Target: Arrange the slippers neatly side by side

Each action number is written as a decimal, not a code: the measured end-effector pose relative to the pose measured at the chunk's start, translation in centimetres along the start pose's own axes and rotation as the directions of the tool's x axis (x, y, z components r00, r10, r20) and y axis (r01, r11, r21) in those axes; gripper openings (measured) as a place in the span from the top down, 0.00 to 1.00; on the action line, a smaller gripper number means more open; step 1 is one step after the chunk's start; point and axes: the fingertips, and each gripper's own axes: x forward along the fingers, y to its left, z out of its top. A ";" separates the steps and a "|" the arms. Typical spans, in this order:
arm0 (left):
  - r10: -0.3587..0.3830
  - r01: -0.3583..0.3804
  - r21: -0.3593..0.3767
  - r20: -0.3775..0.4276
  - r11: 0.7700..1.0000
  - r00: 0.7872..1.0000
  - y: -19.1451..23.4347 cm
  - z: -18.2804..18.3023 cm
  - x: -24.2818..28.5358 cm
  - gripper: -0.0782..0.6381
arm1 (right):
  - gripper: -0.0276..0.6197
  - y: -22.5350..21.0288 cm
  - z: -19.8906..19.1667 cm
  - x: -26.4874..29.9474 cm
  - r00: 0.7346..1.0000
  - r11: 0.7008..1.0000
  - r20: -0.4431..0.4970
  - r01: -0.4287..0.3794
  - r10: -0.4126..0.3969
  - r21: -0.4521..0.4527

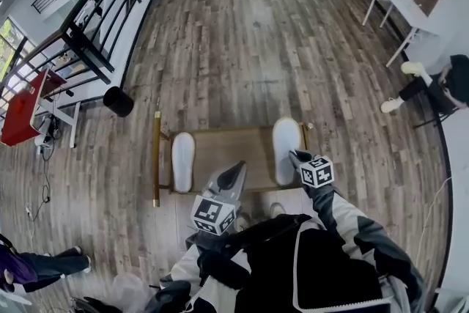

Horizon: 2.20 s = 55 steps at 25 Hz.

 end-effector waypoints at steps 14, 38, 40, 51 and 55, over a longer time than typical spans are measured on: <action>0.079 -0.079 -0.004 -0.065 0.997 0.995 0.0 -1.2 -1.7 0.87 | 0.92 -8.4 -6.2 4.9 0.941 0.990 -0.311 0.118 -0.135 -0.072; 0.080 -0.080 0.002 -0.053 0.997 0.995 2.1 -0.4 -2.2 0.87 | 0.77 -7.4 -0.7 3.0 0.989 0.992 -0.096 0.115 -0.110 0.042; 0.085 -0.085 0.002 -0.042 0.996 0.996 2.7 0.0 -2.6 0.87 | 0.84 -4.7 2.9 1.7 0.998 0.998 0.041 0.051 -0.052 0.024; 0.144 -0.143 -0.020 0.055 0.989 0.988 6.4 2.9 -4.3 0.87 | 0.95 12.9 15.6 -10.8 0.870 0.959 0.454 -0.070 0.193 -0.274; 0.103 -0.103 -0.002 0.056 0.995 0.993 5.5 3.1 -3.7 0.87 | 0.95 15.9 16.5 -12.8 0.851 0.956 0.477 -0.088 0.219 -0.280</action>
